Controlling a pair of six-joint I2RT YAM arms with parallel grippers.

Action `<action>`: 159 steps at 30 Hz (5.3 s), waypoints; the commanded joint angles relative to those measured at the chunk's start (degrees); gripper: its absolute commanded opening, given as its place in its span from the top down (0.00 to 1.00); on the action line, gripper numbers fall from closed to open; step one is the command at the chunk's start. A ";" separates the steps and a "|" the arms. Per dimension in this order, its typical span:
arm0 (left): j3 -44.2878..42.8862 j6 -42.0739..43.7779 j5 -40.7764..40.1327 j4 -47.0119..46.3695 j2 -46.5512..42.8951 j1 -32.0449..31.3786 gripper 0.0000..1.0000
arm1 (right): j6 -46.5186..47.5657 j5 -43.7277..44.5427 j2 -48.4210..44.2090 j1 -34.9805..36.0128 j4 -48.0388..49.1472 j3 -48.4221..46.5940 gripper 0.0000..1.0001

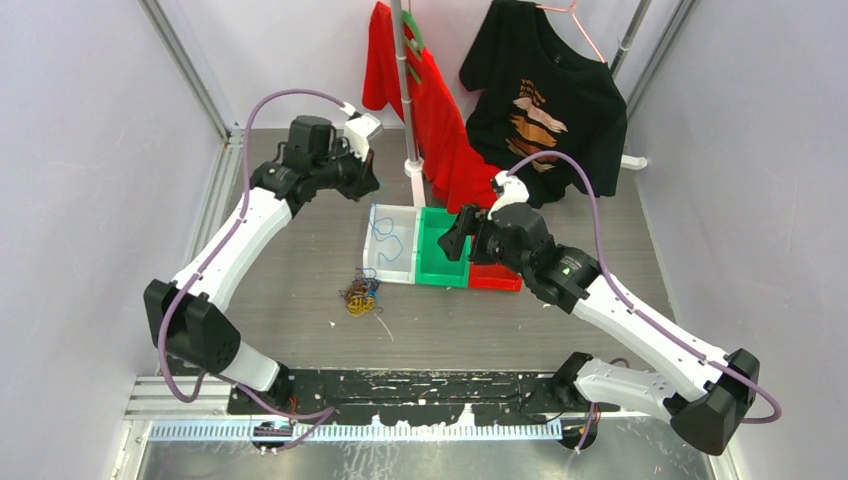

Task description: Untangle the cables

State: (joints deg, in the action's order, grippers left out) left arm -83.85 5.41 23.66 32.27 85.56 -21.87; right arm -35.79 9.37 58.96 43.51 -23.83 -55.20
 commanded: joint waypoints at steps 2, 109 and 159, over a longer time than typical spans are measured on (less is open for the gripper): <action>-1.71 7.54 -9.45 -7.03 2.30 -2.16 1.00 | 0.33 0.65 -1.96 -0.76 1.17 0.40 0.17; 24.44 28.43 17.46 29.51 -14.48 11.41 1.00 | 8.90 13.97 59.89 6.59 11.34 -32.77 0.99; 22.42 45.26 22.01 38.15 -22.03 11.41 1.00 | 2.92 -12.27 50.34 7.61 16.55 -18.50 0.83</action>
State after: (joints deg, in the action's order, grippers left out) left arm -59.02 45.43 42.61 67.55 66.17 -10.74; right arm -33.61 -4.14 108.88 52.90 -9.39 -68.31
